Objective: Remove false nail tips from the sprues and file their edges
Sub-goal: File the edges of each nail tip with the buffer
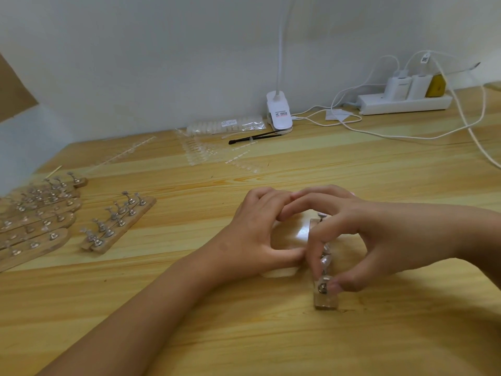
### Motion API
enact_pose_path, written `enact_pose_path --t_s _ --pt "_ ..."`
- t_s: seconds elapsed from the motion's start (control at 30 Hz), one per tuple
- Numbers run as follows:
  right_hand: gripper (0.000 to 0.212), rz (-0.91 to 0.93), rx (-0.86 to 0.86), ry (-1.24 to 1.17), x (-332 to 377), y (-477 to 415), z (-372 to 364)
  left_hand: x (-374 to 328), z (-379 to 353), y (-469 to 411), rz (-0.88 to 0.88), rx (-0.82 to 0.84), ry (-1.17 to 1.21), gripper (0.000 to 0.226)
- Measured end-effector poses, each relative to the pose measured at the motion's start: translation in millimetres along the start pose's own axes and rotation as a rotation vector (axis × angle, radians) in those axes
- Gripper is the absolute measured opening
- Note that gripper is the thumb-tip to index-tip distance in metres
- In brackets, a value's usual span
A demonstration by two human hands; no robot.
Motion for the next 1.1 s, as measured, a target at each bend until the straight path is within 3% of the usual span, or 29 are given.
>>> enact_pose_path --t_s 0.13,0.37,0.57,0.67,0.77,0.87,0.97,1.1 --pt "0.017 -0.011 0.006 0.009 2.1 0.0 0.3 -3.1 1.9 0.8 0.018 0.018 0.025 0.062" --pt "0.019 0.002 0.028 -0.009 1.1 -0.6 -3.0 -2.8 1.8 0.0 0.057 0.063 0.028 0.081" --pt "0.021 0.072 0.11 -0.1 0.8 2.6 0.3 -3.7 2.4 -0.2 0.077 0.084 0.006 0.069" --pt "0.024 0.191 0.097 -0.232 5.5 4.3 9.4 -3.3 2.6 -1.2 0.075 0.084 -0.001 0.073" --pt "0.012 0.188 -0.147 -0.426 3.7 5.4 20.9 -1.5 4.3 -1.2 0.05 0.068 -0.008 0.079" --pt "0.013 0.077 -0.574 -0.524 -8.0 5.3 27.7 -5.5 12.0 -0.2 0.011 -0.121 0.131 0.053" --pt "0.017 0.02 -0.835 -0.183 -10.8 0.6 21.9 -8.0 17.7 -0.5 0.056 -0.311 0.45 0.031" --pt "0.016 0.079 -0.907 -0.017 -11.2 -6.3 14.2 -10.0 12.1 -2.7 0.16 -0.233 0.761 0.052"
Point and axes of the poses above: each hand's wrist, its own y-axis away from the middle knuckle, its own z-axis out of the back of the hand, x = y × z, the point moved 2 cm from there along -y, towards the middle knuckle, and after that the axes turned 1 degree about x, right-handed, at the moved point
